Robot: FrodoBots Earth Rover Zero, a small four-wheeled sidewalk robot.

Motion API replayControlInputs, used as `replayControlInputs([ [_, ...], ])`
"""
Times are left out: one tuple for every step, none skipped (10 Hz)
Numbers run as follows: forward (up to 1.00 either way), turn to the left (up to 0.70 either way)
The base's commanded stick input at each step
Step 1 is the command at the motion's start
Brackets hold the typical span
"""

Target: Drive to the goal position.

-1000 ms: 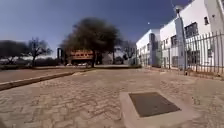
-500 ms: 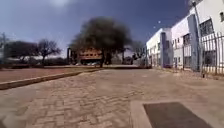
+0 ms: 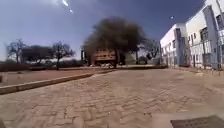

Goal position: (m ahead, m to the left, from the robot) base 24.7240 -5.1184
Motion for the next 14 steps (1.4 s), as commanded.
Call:
replayControlInputs([
  [1.00, 0.00],
  [1.00, -0.30],
  [1.00, -0.36],
  [1.00, -0.40],
  [1.00, -0.40],
  [1.00, -0.37],
  [1.00, -0.19],
  [1.00, -0.01],
  [1.00, 0.00],
  [1.00, 0.00],
  [1.00, 0.00],
  [1.00, 0.00],
  [1.00, 0.00],
  [1.00, 0.00],
])
